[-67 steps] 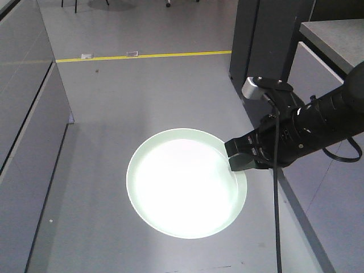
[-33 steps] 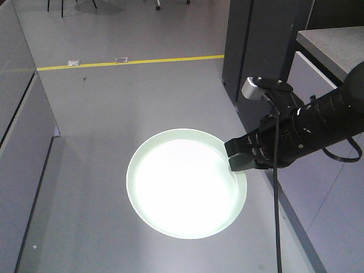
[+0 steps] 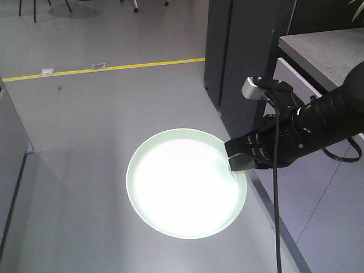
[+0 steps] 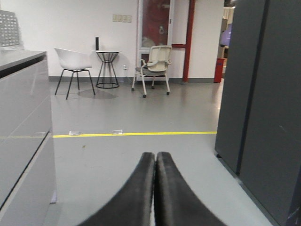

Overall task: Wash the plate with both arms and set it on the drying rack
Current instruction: 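Hold the plate in the right gripper while driving toward the sink counter, then carry the plate in the right gripper over the sink basin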

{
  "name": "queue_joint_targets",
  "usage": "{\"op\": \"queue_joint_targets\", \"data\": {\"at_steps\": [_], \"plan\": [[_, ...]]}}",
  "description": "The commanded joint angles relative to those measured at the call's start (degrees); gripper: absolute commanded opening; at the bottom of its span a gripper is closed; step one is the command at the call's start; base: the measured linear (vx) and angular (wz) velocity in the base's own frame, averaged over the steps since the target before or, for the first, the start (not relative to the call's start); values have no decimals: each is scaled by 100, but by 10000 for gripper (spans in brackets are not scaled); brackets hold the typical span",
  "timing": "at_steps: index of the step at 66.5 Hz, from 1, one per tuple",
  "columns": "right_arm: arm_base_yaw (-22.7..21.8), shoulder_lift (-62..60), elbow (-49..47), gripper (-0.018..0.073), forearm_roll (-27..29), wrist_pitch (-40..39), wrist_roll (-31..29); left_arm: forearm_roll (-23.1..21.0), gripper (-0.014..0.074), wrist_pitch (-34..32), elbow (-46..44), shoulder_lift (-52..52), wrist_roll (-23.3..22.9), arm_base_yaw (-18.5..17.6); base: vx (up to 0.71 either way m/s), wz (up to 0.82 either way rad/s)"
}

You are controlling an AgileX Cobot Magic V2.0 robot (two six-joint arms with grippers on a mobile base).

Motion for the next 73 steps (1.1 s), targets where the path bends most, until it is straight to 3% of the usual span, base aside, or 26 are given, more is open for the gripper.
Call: {"op": "queue_joint_targets", "data": {"at_steps": [1, 73], "plan": [[-15, -210, -131, -1, 225, -140, -40, -43, -6, -398, -149, -80, -51, -42, 18, -22], [-15, -210, -131, -1, 225, -140, -40, -43, -6, -398, -149, -80, -51, -42, 13, -33]]}}
